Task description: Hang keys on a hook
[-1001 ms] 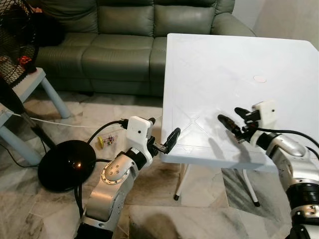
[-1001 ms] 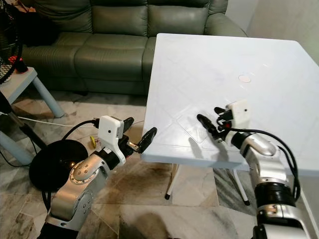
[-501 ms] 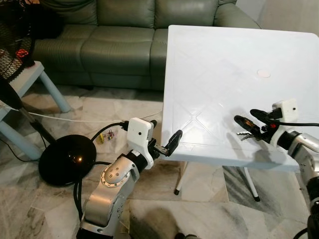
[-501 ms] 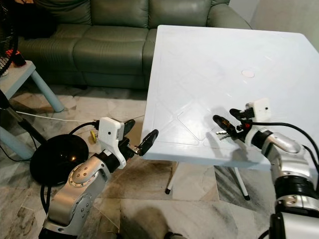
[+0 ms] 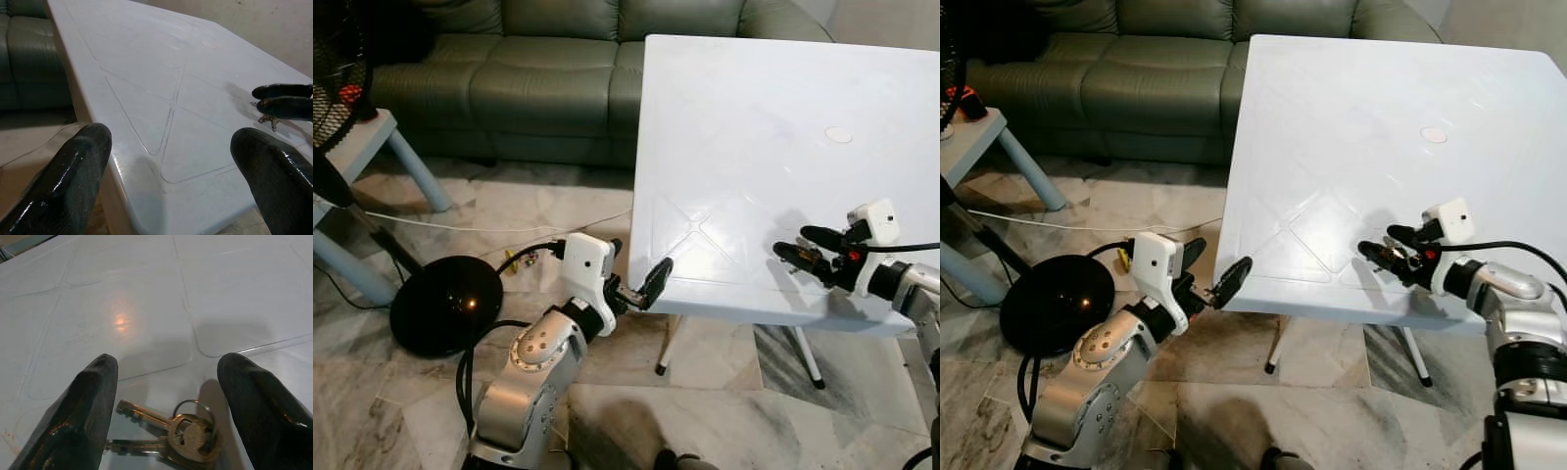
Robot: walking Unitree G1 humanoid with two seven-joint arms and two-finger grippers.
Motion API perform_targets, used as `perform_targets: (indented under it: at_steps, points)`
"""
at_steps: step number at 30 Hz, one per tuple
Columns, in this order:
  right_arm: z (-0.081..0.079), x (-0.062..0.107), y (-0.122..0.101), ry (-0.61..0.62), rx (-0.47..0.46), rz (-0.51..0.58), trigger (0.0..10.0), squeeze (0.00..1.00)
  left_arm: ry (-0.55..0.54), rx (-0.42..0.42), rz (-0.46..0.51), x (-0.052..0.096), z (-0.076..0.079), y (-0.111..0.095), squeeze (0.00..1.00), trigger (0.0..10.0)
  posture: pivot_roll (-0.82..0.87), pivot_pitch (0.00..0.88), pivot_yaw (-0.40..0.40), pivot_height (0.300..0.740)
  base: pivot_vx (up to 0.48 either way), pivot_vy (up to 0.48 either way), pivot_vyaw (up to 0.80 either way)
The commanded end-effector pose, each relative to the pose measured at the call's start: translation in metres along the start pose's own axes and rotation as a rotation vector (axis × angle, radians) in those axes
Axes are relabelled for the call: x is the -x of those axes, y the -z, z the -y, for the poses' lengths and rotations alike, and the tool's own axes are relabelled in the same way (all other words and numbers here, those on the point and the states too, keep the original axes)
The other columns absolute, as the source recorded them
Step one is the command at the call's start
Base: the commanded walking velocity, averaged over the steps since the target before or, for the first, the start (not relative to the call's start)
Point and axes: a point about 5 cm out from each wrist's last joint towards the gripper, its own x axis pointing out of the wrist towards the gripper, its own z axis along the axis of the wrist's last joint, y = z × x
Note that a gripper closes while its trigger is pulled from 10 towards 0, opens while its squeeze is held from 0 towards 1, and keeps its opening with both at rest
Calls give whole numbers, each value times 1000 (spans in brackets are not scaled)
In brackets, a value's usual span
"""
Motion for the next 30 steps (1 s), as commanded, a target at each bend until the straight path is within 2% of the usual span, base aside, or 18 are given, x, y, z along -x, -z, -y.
perform_targets:
  at_steps: [1, 9, 10, 12, 13, 14, 15, 18, 19, 30]
  points:
    - [8, 7, -5, 16, 16, -21, 10000, 0, 1, 13, -3, 2, 4, 0, 0, 10000, 119, 210, -13, 740, 0, 0, 0]
    - [14, 16, -5, 29, -2, -31, 10000, 0, 0, 20, -7, 2, 5, 1, 0, 10000, 119, 213, -11, 740, 0, 0, 0]
    - [15, 18, -4, 30, 0, -38, 5725, 0, 0, 22, -7, 2, 5, 1, 0, 10000, 119, 213, -11, 740, 0, 0, 0]
    - [17, 20, -4, 32, -1, -42, 5490, 0, 1, 23, -7, 2, 6, 1, 0, 10000, 118, 214, -8, 740, 0, 0, 0]
    - [17, 21, -4, 31, -3, -43, 4549, 0, 1, 24, -8, 2, 6, 1, 0, 10000, 118, 214, -9, 740, 0, 0, 0]
    - [18, 22, -4, 31, 0, -49, 2941, 0, 2, 26, -8, 3, 6, 1, 0, 10000, 117, 216, -8, 740, 0, 0, 0]
    - [19, 23, -4, 33, 1, -51, 824, 0, 3, 26, -8, 3, 6, 1, 0, 10000, 117, 216, -8, 740, 0, 0, 0]
    - [19, 26, -4, 17, -2, -54, 627, 0, 3, 29, -8, 2, 6, 0, 0, 10000, 115, 216, -9, 740, 0, 0, 0]
    - [19, 26, -3, 10, -12, -55, 0, 0, 2, 30, -7, 1, 6, 0, 0, 10000, 115, 216, -9, 740, 0, 0, 0]
    - [19, 27, -4, -12, -4, -54, 0, 0, 2, 32, -7, 0, 6, -1, 0, 10000, 116, 215, -9, 740, 0, 0, 0]
